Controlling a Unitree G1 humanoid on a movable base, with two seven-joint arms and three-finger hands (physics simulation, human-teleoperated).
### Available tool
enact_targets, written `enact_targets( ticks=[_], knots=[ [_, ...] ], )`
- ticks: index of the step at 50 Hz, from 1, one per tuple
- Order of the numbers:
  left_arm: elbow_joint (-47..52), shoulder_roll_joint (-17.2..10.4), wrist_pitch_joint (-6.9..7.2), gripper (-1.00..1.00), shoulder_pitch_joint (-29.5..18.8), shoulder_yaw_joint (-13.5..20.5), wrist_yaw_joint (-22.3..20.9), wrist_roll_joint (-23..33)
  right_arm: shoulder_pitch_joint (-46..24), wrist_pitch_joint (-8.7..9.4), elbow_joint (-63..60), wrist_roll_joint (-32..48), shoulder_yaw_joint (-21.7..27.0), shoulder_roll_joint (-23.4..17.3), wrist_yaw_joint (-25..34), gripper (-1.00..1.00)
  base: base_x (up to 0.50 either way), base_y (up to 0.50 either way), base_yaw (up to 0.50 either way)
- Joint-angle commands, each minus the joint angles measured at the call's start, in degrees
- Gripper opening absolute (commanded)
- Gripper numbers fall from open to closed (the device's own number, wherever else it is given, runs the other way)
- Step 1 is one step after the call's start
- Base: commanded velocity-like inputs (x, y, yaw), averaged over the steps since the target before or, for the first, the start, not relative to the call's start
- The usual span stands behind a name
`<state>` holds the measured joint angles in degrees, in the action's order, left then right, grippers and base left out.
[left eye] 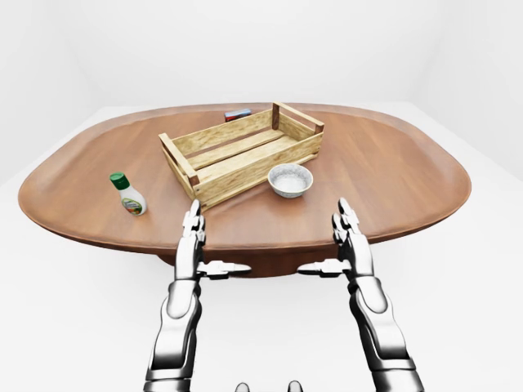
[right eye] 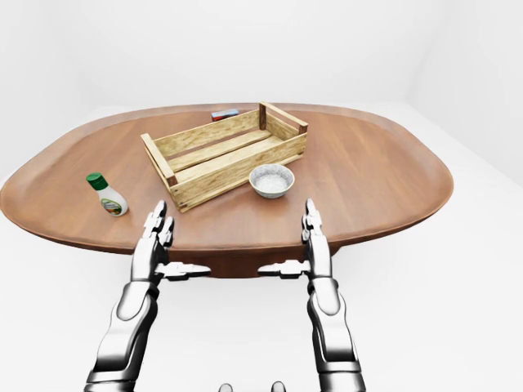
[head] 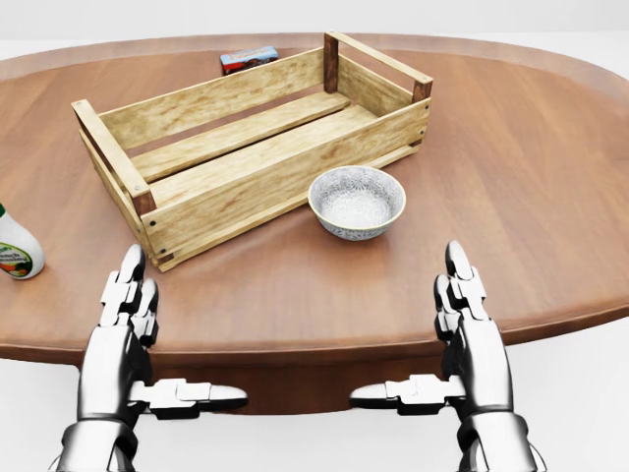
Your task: Pick up the salad dressing and put it in the tray.
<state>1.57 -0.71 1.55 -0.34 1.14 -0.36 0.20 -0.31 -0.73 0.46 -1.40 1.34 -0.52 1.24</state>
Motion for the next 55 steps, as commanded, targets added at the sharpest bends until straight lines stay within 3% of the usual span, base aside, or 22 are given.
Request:
enact_targets(
  ticks=[1,2,4,5,6,7,12,16,17,21,28,32,37,44,46,47,51,55],
  knots=[
    [12.77,-2.58,3.45,1.0,-1.63,4.3,-2.14,-1.03,0.7,2.49,-6.42,-1.44,2.46,-1.4,0.56,1.0,0.0,0.0,0.0],
    [14.22,-2.94,3.45,1.0,-2.18,4.95,-2.45,-1.22,0.74,0.0,-6.5,-2.65,2.64,-1.05,1.54,1.0,0.0,0.0,0.0],
    [16.66,-3.71,3.45,1.0,-4.07,6.84,-2.8,-2.3,1.97,0.52,-10.88,-2.65,2.43,-0.89,1.6,1.0,0.0,0.0,0.0],
    [17.76,-4.26,3.45,1.0,-4.96,7.47,-2.95,-2.61,2.66,1.81,-13.13,-1.93,2.32,-0.89,1.1,1.0,0.0,0.0,0.0],
    [19.96,-5.15,3.45,1.0,-6.93,9.46,-2.98,-4.34,4.09,5.21,-18.38,1.08,1.97,-1.28,-0.3,1.0,0.0,0.0,0.0],
    [21.04,-5.79,3.45,1.0,-7.84,10.24,-2.96,-5.09,4.49,5.73,-20.65,1.78,2.05,-1.19,-0.32,1.0,0.0,0.0,0.0],
    [25.98,-11.89,3.45,1.0,-15.7,17.76,-1.31,-12.07,5.58,5.73,-32.21,5.75,3.13,-1.09,-0.82,1.0,0.0,0.0,0.0],
    [24.67,-16.22,3.45,1.0,-19.7,21.4,1.21,-16.95,6.08,5.73,-38.61,8.91,4.15,-0.79,-0.88,1.0,0.0,0.0,0.0],
    [23.21,-18.68,3.45,1.0,-22.03,23.42,2.08,-18.62,6.93,5.73,-41.6,9.8,4.76,-0.63,-0.99,1.0,0.0,0.0,0.0],
    [17.04,-24.37,3.45,1.0,-25.51,25.47,4.8,-21.79,8.16,5.73,-47.22,12.65,7.46,-0.13,-1.12,1.0,0.0,0.0,0.0],
    [9.1,-29.26,3.45,1.0,-27.4,25.51,6.43,-23.49,11.69,5.73,-58.44,16.09,13.42,1.89,0.93,1.0,0.0,0.0,0.0],
    [5.03,-31.74,3.45,1.0,-28.78,25.97,6.7,-23.75,16.3,5.73,-60.44,12.8,22.75,6.66,4.12,1.0,0.0,0.0,0.0],
    [1.85,-34.0,3.45,1.0,-29.71,26.29,6.95,-24.0,18.64,5.73,-60.44,10.46,28.35,8.28,4.88,1.0,0.0,0.0,0.0],
    [-1.23,-36.35,3.45,1.0,-30.66,26.82,7.17,-24.41,27.15,5.73,-60.44,-0.16,30.45,3.3,-1.54,1.0,0.0,0.0,0.0],
    [-2.08,-36.81,3.45,1.0,-30.9,26.89,7.23,-24.69,28.74,5.73,-60.43,-1.42,29.43,0.84,-3.99,1.0,0.0,0.0,0.0],
    [-2.6,-37.11,3.45,1.0,-31.02,27.01,7.3,-24.71,28.56,5.73,-60.44,3.0,28.63,0.44,-5.41,1.0,0.0,0.0,0.0],
    [-3.41,-37.65,3.45,1.0,-31.15,26.97,7.5,-25.12,26.21,5.73,-60.44,8.66,30.87,5.12,-1.07,1.0,0.15,0.5,0.0],
    [-3.5,-37.81,3.45,1.0,-31.09,26.86,7.66,-25.21,25.61,5.73,-60.44,8.35,32.49,7.92,2.14,1.0,0.15,0.5,0.0]
  ],
)
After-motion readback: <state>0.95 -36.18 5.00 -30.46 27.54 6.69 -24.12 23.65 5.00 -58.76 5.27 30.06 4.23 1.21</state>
